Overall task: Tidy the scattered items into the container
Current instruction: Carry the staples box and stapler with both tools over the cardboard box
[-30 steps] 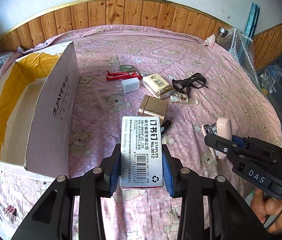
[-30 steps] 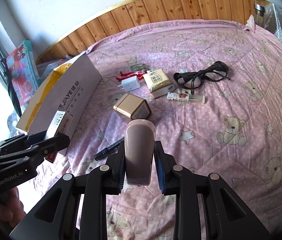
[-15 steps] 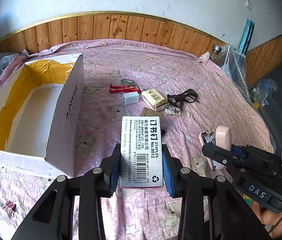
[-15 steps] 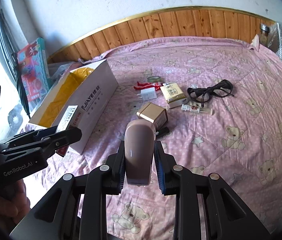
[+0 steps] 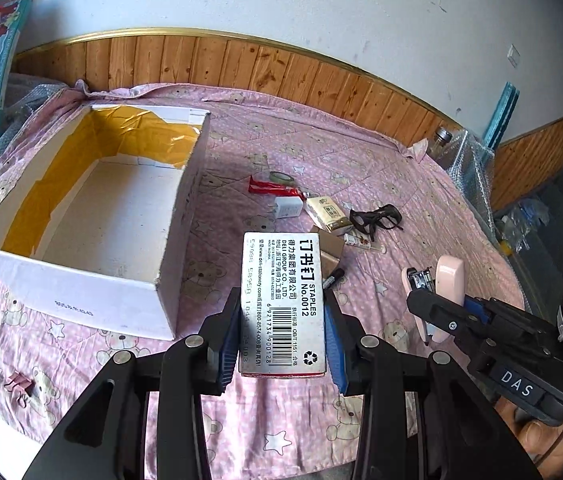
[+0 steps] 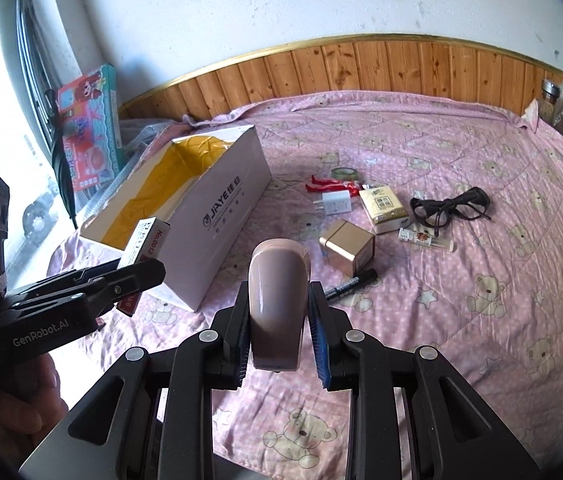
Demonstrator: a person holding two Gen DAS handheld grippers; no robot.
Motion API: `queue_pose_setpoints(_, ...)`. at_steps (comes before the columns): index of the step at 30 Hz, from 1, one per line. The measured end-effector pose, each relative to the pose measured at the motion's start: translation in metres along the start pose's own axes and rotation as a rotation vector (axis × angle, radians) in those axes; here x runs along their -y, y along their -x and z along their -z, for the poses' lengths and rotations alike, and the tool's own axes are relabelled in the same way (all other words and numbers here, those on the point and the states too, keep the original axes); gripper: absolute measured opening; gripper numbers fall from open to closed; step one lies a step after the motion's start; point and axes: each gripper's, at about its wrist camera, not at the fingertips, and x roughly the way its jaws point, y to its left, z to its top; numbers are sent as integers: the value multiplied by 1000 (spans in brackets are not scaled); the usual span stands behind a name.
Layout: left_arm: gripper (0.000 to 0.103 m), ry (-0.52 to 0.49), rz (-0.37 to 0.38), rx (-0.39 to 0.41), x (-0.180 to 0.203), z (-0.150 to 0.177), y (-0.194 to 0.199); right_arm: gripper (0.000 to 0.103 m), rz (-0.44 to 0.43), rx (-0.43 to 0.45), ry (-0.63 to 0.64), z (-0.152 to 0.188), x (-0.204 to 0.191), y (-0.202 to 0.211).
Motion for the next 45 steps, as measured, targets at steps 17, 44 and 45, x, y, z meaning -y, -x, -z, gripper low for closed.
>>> queue_pose_setpoints(17, 38, 86, -72, 105, -62, -56, 28, 27, -73, 38, 113, -61, -76, -24)
queue_pose_setpoints(44, 38, 193, -162, 61, -153, -100, 7, 27, -161, -21, 206, -126, -150, -99)
queue_pose_setpoints(45, 38, 193, -159, 56, -156, -103, 5, 27, -169, -32, 206, -128, -151, -104)
